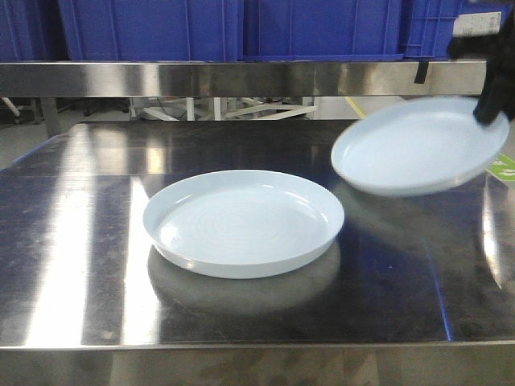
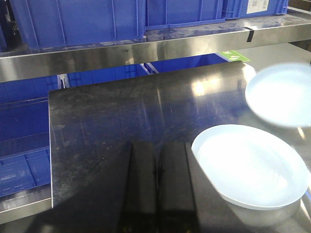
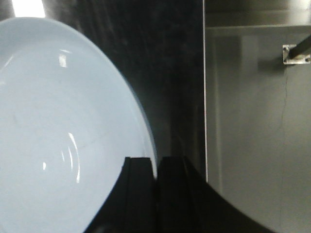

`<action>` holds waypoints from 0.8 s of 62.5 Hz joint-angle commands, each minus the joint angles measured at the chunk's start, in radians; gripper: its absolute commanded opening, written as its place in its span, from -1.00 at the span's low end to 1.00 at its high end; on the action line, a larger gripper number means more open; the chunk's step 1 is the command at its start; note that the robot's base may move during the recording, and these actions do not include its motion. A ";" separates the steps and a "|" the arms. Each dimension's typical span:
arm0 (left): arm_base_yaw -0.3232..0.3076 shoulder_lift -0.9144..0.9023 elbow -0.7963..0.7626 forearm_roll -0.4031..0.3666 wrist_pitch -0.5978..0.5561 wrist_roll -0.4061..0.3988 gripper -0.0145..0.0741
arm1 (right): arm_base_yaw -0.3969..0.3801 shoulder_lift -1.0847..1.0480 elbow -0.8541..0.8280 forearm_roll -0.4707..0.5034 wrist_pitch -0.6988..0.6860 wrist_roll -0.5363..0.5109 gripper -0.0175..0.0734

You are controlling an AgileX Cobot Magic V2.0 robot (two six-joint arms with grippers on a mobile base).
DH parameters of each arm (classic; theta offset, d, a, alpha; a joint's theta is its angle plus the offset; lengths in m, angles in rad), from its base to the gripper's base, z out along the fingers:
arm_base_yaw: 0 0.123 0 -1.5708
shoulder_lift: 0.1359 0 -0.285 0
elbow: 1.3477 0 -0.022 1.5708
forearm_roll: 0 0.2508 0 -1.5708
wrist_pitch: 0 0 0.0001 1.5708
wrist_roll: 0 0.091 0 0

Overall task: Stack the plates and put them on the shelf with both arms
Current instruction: 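Grasp the second plate rim with the right gripper and lift, then lower the held plate onto the centered plate and open the right gripper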

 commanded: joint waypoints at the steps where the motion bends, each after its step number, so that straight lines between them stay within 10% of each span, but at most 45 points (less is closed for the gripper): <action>1: -0.005 0.013 -0.029 -0.005 -0.089 -0.011 -0.47 | 0.026 -0.129 -0.029 0.060 -0.009 -0.042 -0.50; 26: -0.005 0.013 -0.029 -0.005 -0.089 -0.011 -0.48 | 0.299 -0.149 -0.028 0.176 0.119 -0.084 -0.50; 50: -0.005 0.013 -0.029 -0.005 -0.089 -0.011 -0.48 | 0.372 0.044 -0.028 0.191 0.090 -0.084 -0.50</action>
